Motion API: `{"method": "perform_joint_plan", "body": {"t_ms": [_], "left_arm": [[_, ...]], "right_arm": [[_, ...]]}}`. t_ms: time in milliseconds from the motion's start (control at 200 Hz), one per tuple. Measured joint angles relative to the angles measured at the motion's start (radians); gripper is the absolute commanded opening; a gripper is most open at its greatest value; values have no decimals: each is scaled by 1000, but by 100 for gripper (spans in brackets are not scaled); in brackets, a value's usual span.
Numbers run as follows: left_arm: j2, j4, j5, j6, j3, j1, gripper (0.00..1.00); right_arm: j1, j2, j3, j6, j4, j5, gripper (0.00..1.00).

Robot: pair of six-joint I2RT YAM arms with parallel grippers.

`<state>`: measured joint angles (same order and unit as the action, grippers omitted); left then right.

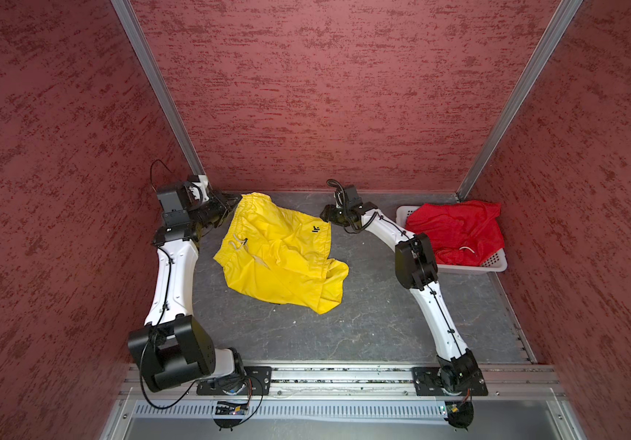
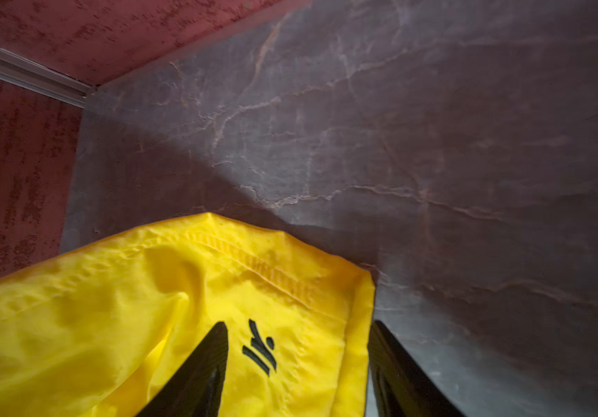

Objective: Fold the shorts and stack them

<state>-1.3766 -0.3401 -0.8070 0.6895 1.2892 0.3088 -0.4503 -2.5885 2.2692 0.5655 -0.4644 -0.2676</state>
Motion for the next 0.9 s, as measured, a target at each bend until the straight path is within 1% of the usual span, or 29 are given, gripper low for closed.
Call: {"method": "perform_joint_plan", "body": {"t_ms": [55,165,205,281,341,361,431,461,566,701,801,897], "left_arm": [[-2,0,0,0,0,0,0],[-7,-1,0,0,0,0,0],[-10,-1,0,0,0,0,0],[-13,-1,0,0,0,0,0],[-13,-1,0,0,0,0,0],[-13,-1,0,0,0,0,0],[-13,-1,0,0,0,0,0],[-13,-1,0,0,-1,0,0],[-13,-1,0,0,-1,0,0],[-11,-19,3,-3,6,1,0],[9,-45,14,-6,19,4,0],[54,-55,29,-6,21,13,0]], "right_arm": [[0,-19,0,10,-3,-4,63],[0,-27,6,32,10,-19,60],[0,-28,6,40,16,-22,58],[0,-30,0,61,38,-28,49],[0,-30,-6,79,65,-40,39],[0,-30,-7,87,74,-44,33],[0,-30,-8,106,105,-61,8],[0,-30,-8,108,117,-66,0],[0,-24,-29,119,163,-77,0],[9,50,-131,108,167,-76,0],[30,189,-248,98,162,-68,0],[75,399,-383,93,175,-56,0]]}}
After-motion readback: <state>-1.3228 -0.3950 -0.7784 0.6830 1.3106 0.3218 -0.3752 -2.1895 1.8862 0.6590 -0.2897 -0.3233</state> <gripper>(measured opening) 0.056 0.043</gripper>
